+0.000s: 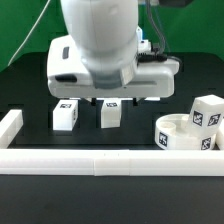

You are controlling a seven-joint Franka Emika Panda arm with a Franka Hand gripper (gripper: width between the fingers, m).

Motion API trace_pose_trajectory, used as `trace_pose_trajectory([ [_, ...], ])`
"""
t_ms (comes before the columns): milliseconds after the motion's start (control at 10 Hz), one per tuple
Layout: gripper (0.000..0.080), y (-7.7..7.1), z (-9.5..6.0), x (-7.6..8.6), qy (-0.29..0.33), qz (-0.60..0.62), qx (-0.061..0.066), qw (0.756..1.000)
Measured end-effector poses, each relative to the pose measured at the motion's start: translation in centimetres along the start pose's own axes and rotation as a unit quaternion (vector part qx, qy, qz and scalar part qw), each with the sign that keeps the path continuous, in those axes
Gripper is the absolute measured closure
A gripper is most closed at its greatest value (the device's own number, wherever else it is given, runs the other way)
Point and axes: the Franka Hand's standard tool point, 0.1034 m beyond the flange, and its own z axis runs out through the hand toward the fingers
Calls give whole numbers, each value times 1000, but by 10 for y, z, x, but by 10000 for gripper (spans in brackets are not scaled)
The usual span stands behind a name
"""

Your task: Assemble stool

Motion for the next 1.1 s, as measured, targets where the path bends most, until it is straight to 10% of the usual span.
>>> trace_pose_trajectory([
  [400,150,2,17,-5,-136,1,5,991],
  [1100,176,3,33,8,-133,1,3,991],
])
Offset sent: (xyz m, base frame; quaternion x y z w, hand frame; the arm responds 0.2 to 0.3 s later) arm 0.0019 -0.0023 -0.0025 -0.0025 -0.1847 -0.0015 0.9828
